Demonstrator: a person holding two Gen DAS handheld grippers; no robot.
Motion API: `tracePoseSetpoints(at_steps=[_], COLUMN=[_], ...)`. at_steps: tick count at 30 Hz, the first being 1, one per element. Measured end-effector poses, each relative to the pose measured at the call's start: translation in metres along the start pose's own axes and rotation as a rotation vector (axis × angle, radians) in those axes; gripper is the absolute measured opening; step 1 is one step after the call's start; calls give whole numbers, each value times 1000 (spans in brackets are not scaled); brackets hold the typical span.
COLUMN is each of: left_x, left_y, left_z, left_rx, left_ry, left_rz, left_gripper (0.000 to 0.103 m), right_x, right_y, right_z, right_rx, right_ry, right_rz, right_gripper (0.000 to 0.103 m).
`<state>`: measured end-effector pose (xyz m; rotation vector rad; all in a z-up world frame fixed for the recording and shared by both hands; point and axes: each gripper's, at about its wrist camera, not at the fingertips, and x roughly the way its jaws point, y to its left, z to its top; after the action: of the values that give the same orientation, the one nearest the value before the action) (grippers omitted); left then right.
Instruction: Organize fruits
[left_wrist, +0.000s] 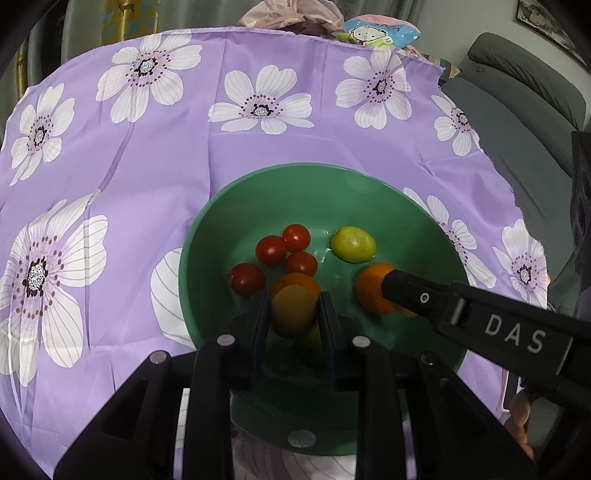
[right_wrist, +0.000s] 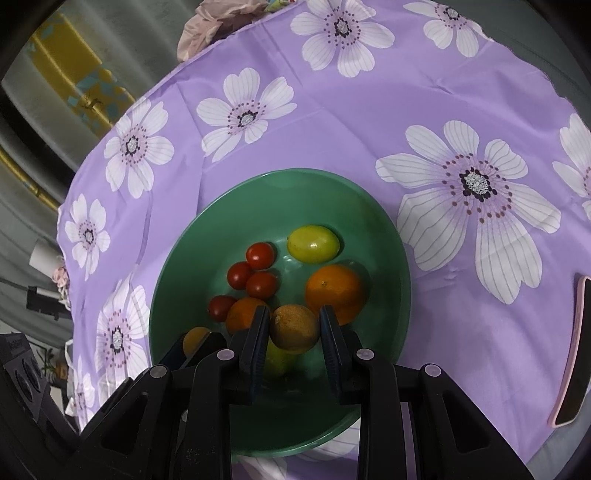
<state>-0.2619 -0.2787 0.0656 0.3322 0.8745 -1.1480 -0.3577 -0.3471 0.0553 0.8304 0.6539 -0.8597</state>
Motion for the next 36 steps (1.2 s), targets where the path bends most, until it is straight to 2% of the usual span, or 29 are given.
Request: tracePoseSetpoints(at_steps=[15,21,27,29,31,33,34,36], left_x=[-1,-5,-14,-22,-29,-38,-41,-49], left_y=[0,-2,-3,-7,-9,-12,-12,-14], left_z=[1,2,3,3,4,5,5,6], left_rx=[-6,-13,-19,-4,8,20,24,36], left_ry=[0,-6,-9,-33,-60,-81,-86,-110], left_rz=[-13,-37,-62,-42,-27,-14,-7,18], left_gripper=[27,40,50,58,61,67,75,77], right_x=[0,-1,-5,-7,-9,-14,-16,-21], right_y=[-1,-4,-4,-4,-4,-5,-5,-5], right_z=[-1,0,2,2,2,3,3,4], right_rx=[19,33,29,26,27,27,28,28], right_ry=[1,-2,-17,-22,-28,-42,-50,-64], right_rz=[14,25,34,36,37,43,47,53], right_gripper=[30,32,44,47,52,52,53,55])
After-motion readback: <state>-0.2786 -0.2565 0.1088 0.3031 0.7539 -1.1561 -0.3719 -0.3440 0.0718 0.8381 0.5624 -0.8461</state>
